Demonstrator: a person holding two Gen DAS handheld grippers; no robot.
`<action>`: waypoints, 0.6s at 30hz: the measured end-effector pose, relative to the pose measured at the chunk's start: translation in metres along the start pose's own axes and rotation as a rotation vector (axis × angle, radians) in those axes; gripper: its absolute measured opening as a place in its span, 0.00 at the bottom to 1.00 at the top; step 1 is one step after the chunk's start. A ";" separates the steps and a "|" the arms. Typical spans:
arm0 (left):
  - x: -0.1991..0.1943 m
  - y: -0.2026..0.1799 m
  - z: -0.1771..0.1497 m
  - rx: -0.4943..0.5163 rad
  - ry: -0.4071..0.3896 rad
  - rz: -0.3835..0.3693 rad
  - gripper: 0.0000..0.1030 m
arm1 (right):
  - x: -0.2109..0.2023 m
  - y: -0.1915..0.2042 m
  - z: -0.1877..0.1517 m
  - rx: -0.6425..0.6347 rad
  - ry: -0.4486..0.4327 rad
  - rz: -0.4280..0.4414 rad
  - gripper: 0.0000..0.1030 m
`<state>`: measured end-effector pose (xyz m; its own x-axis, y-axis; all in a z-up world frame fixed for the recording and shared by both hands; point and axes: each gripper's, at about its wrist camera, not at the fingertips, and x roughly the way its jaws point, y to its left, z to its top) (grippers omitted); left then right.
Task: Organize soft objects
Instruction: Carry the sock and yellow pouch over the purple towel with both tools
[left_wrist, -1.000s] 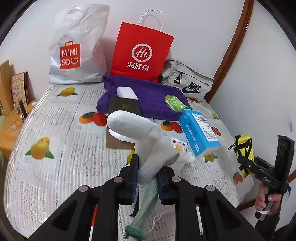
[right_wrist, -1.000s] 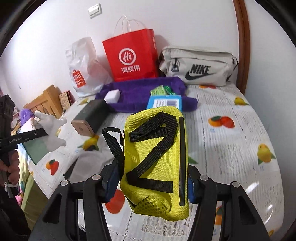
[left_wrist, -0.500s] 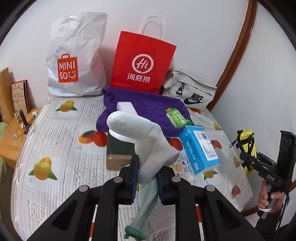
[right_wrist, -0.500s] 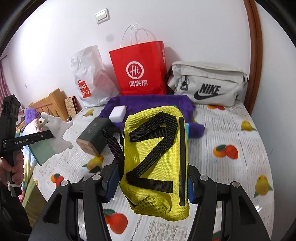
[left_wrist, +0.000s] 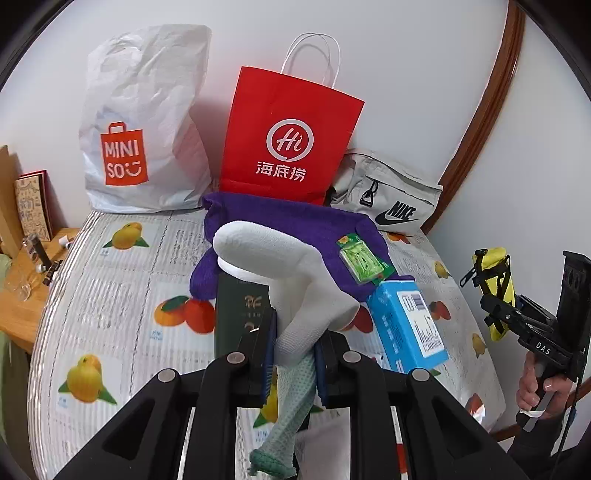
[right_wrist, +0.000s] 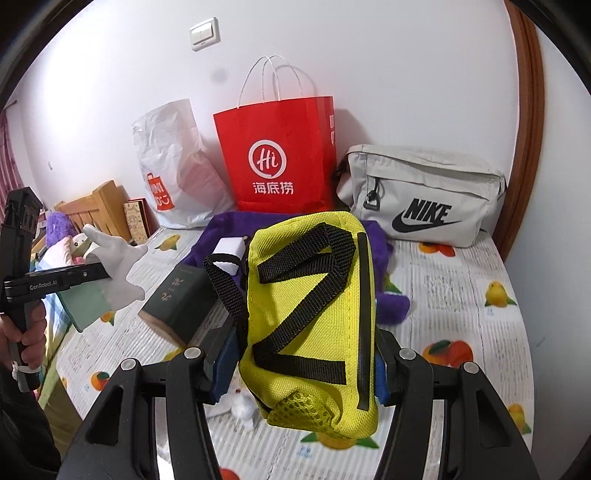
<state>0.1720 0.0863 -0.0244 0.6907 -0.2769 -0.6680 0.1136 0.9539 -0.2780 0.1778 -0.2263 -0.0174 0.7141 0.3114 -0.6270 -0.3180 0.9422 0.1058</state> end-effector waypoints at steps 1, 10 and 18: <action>0.004 0.000 0.003 0.003 0.001 0.000 0.17 | 0.003 0.000 0.003 0.000 0.001 0.000 0.56; 0.032 0.002 0.028 0.010 0.012 -0.010 0.17 | 0.034 -0.008 0.029 -0.004 0.015 -0.011 0.56; 0.061 0.007 0.048 0.006 0.034 -0.024 0.17 | 0.067 -0.015 0.053 -0.007 0.030 -0.026 0.56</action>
<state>0.2492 0.0819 -0.0338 0.6634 -0.3030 -0.6842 0.1340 0.9477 -0.2897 0.2634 -0.2126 -0.0207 0.7032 0.2830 -0.6523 -0.3043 0.9489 0.0836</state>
